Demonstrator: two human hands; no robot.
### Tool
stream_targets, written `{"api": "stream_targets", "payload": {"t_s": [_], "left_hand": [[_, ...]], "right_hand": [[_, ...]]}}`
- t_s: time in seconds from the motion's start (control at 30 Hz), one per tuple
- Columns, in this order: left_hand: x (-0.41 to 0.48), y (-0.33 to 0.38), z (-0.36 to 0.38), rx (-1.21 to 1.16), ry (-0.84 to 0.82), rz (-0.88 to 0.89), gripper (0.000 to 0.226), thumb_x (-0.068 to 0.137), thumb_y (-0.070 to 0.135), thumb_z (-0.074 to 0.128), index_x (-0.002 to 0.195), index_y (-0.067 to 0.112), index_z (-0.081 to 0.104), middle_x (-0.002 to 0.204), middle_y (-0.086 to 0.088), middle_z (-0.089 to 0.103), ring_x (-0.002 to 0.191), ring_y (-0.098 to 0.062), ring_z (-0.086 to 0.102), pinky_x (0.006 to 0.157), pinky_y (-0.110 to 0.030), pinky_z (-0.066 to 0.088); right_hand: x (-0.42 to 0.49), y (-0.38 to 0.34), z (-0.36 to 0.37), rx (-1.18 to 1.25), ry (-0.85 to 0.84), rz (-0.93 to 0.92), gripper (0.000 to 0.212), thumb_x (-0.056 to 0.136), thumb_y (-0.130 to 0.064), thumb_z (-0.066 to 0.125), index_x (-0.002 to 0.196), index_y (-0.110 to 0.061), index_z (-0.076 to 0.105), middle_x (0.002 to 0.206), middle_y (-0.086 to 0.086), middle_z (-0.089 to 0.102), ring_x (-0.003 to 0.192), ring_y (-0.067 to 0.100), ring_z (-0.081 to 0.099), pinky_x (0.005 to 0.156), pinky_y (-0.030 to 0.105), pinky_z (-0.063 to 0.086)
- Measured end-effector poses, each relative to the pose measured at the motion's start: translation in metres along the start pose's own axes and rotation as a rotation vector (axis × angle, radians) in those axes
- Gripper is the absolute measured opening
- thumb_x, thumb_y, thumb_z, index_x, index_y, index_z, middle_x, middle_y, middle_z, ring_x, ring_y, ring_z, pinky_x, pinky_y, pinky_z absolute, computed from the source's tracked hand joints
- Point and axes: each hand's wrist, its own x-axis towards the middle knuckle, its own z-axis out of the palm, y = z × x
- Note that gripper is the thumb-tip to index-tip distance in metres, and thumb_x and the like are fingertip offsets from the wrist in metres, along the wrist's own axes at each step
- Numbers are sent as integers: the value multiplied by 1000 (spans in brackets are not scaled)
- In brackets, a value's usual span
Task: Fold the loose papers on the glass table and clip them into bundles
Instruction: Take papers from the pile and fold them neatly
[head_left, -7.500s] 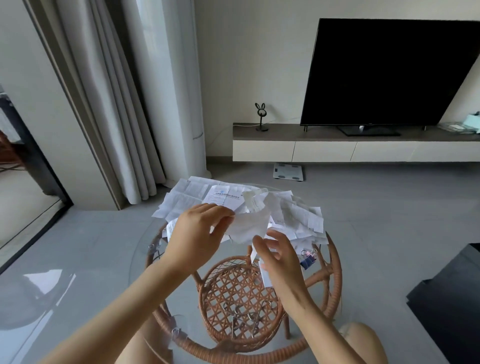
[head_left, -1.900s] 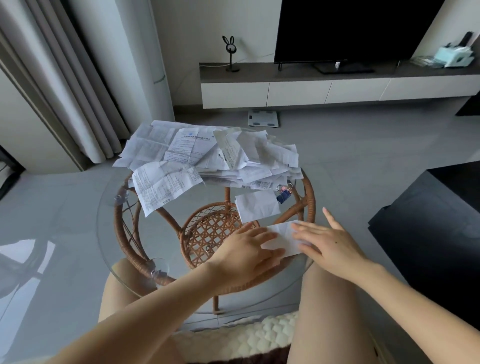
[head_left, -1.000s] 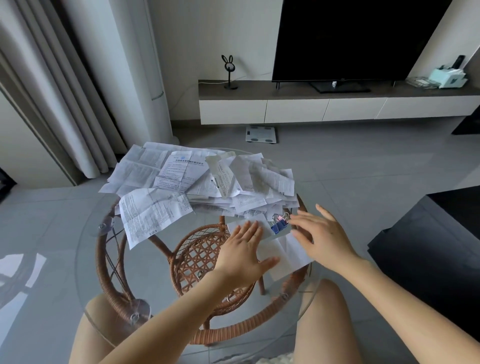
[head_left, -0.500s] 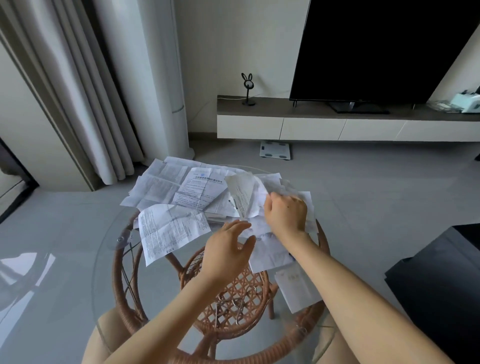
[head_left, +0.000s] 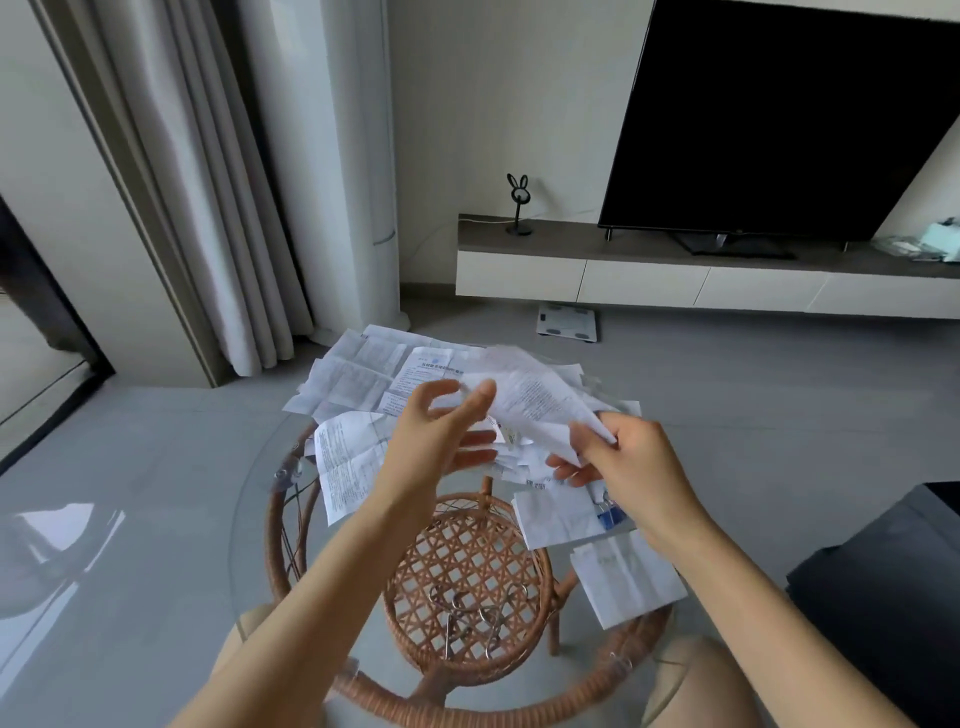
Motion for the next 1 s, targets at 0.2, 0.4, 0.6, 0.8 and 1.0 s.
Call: {"api": "stream_targets", "payload": {"t_s": [0.2, 0.4, 0.6, 0.8, 1.0], "left_hand": [[-28, -23, -15, -119, 49, -129, 31, 84, -4, 64, 112, 3, 52, 84, -17, 71, 74, -29, 70, 66, -33, 60], [-50, -43, -45, 311, -83, -94, 37, 82, -4, 68, 110, 16, 54, 84, -11, 73, 79, -27, 71, 78, -46, 58], [-69, -85, -71, 798, -145, 222, 72, 79, 3, 73, 136, 23, 35, 90, 3, 67, 84, -14, 64, 81, -28, 55], [-79, -118, -100, 1342, -231, 996, 47, 69, 2, 63, 110, 24, 70, 120, 1, 63, 117, -18, 53, 99, -32, 42], [-78, -127, -105, 1216, -426, 812, 17, 65, 9, 77, 71, 16, 64, 95, 3, 73, 90, -16, 68, 71, -29, 58]], "right_hand": [[-41, 15, 32, -95, 62, -29, 20, 93, -19, 57, 79, -8, 66, 70, 8, 69, 67, 21, 67, 60, 36, 56], [-64, 34, 50, 103, -5, 211, 26, 86, -23, 67, 107, -32, 55, 77, 4, 70, 78, 19, 67, 71, 33, 52], [-85, 54, 72, 209, -33, 376, 12, 89, -3, 61, 93, -13, 66, 83, 4, 74, 81, 20, 70, 73, 35, 57], [-94, 72, 99, 173, -7, 465, 11, 88, -7, 64, 84, -16, 67, 84, 3, 73, 85, 22, 70, 77, 41, 58], [-93, 76, 112, -24, -25, 362, 23, 86, -9, 67, 108, -9, 60, 89, 1, 69, 79, 14, 66, 72, 29, 56]]}}
